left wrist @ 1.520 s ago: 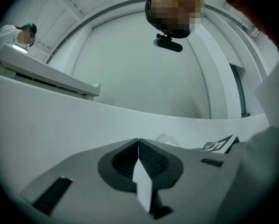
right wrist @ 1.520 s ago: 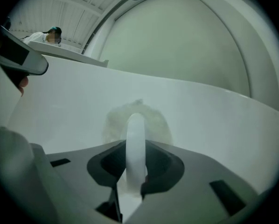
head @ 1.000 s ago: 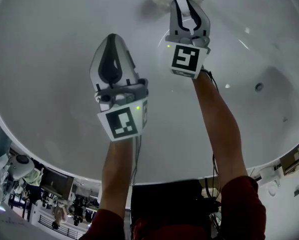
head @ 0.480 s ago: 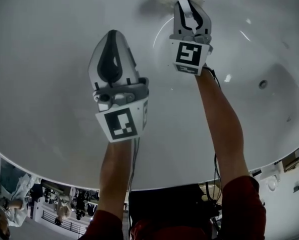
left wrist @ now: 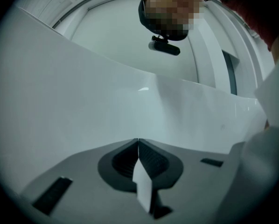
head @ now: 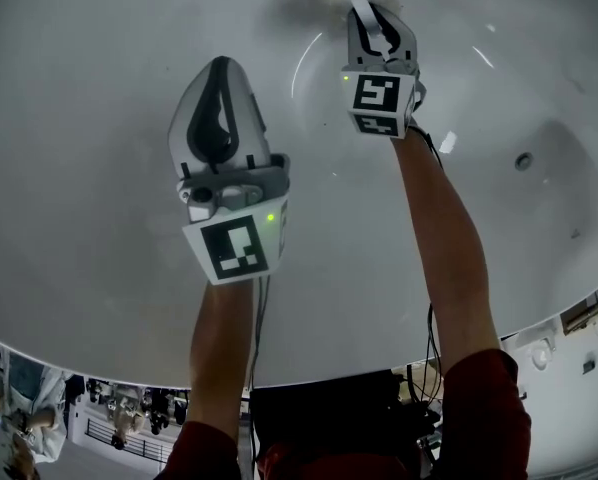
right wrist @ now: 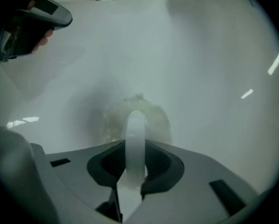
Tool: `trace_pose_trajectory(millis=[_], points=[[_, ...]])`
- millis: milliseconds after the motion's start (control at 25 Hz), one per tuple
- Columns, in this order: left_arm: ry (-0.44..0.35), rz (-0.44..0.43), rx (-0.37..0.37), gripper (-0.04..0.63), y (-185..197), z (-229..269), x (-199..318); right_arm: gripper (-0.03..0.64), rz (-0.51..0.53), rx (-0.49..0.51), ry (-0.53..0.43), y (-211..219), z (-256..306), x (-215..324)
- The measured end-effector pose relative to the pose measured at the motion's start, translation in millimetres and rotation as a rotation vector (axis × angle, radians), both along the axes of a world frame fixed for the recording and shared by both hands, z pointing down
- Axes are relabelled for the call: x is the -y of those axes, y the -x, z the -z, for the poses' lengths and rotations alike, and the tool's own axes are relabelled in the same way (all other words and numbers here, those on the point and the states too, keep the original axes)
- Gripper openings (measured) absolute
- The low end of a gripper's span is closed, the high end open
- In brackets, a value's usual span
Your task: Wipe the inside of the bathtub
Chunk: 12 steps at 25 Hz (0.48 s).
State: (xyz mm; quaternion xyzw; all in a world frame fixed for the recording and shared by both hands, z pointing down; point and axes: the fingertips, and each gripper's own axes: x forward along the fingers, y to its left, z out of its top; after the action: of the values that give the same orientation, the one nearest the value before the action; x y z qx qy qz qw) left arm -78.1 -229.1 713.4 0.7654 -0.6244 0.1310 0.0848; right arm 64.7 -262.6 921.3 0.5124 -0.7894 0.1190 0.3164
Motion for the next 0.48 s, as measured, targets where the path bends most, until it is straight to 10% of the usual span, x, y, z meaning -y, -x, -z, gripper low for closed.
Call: trace_pose_trajectory(millis=[480], points=[[-0.008, 0.042, -0.008, 0.017, 0.2, 17.7, -3.5, 0.092, 0.009, -0.013, 0.054, -5.6, 0.3, -7.3]])
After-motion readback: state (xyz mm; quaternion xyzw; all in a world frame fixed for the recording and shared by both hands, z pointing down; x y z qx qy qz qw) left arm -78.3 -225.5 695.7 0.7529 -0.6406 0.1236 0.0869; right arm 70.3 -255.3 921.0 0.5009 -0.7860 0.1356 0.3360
